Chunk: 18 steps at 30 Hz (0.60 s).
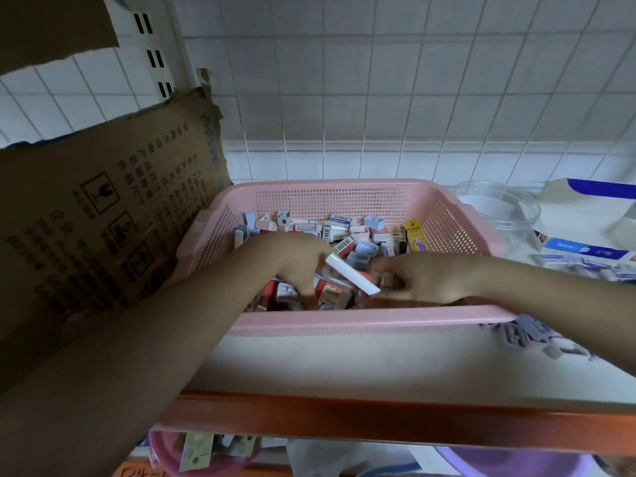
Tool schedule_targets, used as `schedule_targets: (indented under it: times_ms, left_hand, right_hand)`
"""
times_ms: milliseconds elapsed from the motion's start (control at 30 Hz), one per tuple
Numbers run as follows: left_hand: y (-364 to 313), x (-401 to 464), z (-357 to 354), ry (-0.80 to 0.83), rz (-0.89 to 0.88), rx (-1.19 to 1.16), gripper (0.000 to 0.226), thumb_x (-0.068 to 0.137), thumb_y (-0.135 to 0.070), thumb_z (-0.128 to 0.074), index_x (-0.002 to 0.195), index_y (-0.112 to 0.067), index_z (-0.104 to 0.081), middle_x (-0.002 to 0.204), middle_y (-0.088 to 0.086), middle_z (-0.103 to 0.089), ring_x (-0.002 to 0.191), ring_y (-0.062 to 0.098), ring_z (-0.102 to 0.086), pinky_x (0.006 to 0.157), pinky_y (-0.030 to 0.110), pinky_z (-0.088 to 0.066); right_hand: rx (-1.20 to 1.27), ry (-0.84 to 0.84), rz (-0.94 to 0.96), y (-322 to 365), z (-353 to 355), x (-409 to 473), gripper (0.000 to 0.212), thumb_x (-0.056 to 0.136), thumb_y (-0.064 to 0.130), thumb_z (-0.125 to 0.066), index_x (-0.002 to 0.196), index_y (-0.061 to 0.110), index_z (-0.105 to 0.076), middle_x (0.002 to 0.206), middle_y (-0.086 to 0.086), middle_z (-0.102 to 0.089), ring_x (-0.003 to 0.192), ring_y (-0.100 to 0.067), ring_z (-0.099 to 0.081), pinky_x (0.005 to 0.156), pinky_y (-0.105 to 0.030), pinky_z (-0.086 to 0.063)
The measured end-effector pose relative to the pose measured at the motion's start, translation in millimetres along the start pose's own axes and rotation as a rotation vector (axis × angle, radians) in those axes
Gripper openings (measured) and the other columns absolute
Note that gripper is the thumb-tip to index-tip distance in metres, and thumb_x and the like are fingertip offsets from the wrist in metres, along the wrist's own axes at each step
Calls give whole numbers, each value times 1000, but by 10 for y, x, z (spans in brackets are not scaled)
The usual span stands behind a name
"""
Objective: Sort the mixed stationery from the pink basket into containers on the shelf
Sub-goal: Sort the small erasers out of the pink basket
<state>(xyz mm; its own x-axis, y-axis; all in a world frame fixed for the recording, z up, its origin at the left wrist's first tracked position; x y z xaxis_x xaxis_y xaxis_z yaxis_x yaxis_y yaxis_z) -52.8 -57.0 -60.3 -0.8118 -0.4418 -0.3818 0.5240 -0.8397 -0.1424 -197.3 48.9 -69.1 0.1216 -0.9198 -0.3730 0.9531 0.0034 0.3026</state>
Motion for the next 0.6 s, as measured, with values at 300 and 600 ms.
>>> schedule_targets:
  times_ms: [300, 600]
  left_hand:
    - [208, -30, 89, -388, 99, -211, 30, 70, -12, -75, 85, -23, -52, 71, -7, -47, 62, 11, -45, 51, 23, -30]
    - [239, -115, 271, -457, 239, -981, 25, 83, -12, -70, 107, -16, -62, 90, 3, -68, 74, 14, -64, 50, 15, -47]
  right_hand:
    - [-108, -297, 18, 14, 27, 13, 29, 89, 40, -59, 112, 21, -61, 83, 10, -47, 85, -16, -51, 72, -22, -35]
    - [413, -489, -111, -136, 350, -68, 13, 82, 13, -71, 81, 20, -61, 49, 8, -56, 44, -11, -60, 48, -25, -55]
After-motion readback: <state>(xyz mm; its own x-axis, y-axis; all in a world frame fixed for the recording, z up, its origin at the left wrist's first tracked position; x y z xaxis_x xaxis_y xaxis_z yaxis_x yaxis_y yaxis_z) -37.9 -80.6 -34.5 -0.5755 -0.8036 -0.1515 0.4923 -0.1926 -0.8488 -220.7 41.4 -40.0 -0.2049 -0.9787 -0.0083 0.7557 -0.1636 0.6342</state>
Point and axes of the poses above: each hand's wrist, its own x-axis towards the middle knuckle, its own z-axis out of the back of the hand, y = z × x, the point moved 2 cm from there along x, towards the middle knuckle
